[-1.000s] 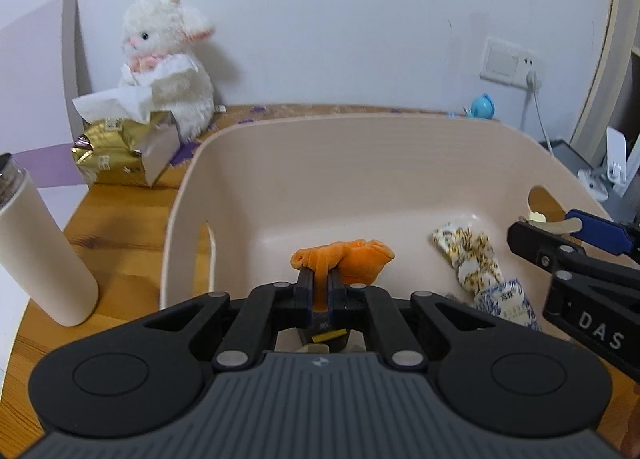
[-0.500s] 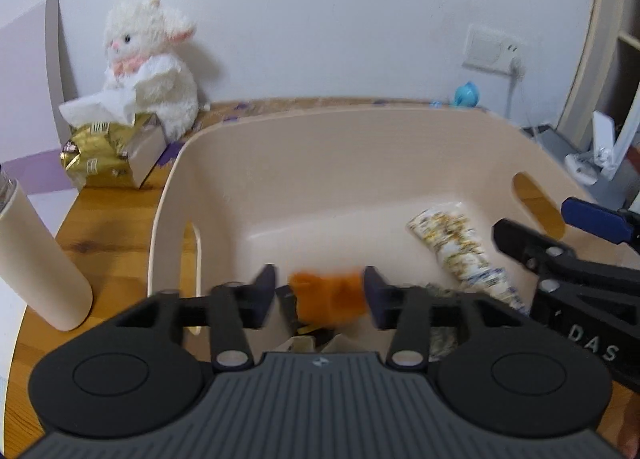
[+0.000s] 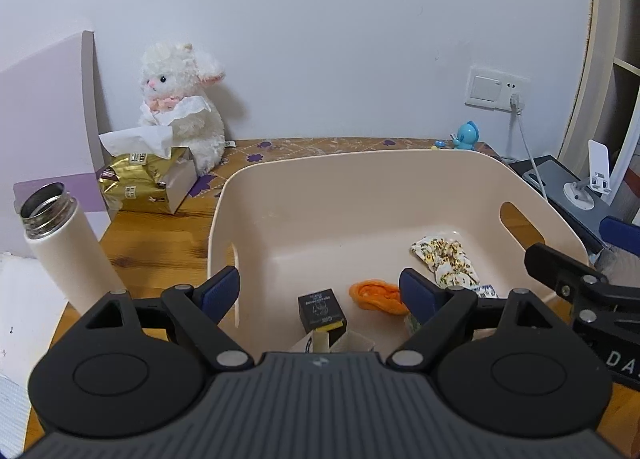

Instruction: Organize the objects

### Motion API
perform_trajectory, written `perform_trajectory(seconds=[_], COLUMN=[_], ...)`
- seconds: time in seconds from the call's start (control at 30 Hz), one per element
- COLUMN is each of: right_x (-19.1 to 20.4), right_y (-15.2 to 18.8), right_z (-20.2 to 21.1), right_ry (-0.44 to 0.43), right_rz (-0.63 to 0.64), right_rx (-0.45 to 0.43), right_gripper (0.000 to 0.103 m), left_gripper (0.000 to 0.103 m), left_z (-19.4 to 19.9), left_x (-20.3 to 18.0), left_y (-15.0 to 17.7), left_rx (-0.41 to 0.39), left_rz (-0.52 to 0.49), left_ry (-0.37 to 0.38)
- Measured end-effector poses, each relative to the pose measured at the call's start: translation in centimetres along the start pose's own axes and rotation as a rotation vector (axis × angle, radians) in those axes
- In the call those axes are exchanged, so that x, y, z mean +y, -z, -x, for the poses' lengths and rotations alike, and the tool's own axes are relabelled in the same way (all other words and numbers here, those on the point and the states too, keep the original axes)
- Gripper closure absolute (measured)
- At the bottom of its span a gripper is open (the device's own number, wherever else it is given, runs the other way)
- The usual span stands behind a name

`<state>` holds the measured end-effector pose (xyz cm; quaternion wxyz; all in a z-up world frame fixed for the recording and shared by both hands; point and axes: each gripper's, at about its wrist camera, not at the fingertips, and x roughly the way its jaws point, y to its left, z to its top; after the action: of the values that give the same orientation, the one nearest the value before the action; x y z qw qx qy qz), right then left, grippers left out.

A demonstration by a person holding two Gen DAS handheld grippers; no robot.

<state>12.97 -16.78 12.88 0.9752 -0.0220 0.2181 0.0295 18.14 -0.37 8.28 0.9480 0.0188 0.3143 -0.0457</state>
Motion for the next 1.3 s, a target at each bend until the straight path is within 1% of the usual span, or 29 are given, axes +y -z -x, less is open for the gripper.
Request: perform_trajectory(seconds=[0.17,0.3,0.6,0.7,0.8,1.03,1.23,1.3], right_x=[-0.1,-0.4,-1.0,-1.3,-1.6,-1.8,-1.7,-1.7], right_y=[0.5,1.1,2.6,3.4,4.2,6.0,6.9,7.0], right_z=[2.0,3.3,5.8,6.5,7.1,8.0,9.1,9.5], right_ry=[0.0,0.001,-0.004,-0.007,-0.011,-0.014,-0.023,-0.025], right_rz=[0.0,0.005,0.01,0.003,-0.008,-0.013,-0.015,-0.015], right_rx=[-0.01,-0.012,-0.008,-0.005,-0.001,0.038,0.051,0.05], right_gripper=[0.014,0.013,0.009,0.008,0.007,0.006,0.006,0.005], left_gripper=[0.015,0.015,0.015,0.015,0.015,0.015,0.015,0.015], left_z=[1.7,3.0,6.0,6.9,7.8,9.5,11.2,11.9], left_x=[0.2,0.1,0.0,0.1,-0.1,-0.1,-0.1,-0.2], left_y=[1.0,2.2,4.8,5.5,6.5,8.9,9.8,10.0], left_rx=[-0.011,-0.027,-0.057,-0.056,-0.056,-0.043,-0.042,-0.051], left_rz=[0.014,-0.001,-0.006,0.004,-0.016,-0.014,-0.011,-0.019], left_ry=[0.006,-0.009,-0.011,-0.003,-0.008,0.002,0.011,0.0])
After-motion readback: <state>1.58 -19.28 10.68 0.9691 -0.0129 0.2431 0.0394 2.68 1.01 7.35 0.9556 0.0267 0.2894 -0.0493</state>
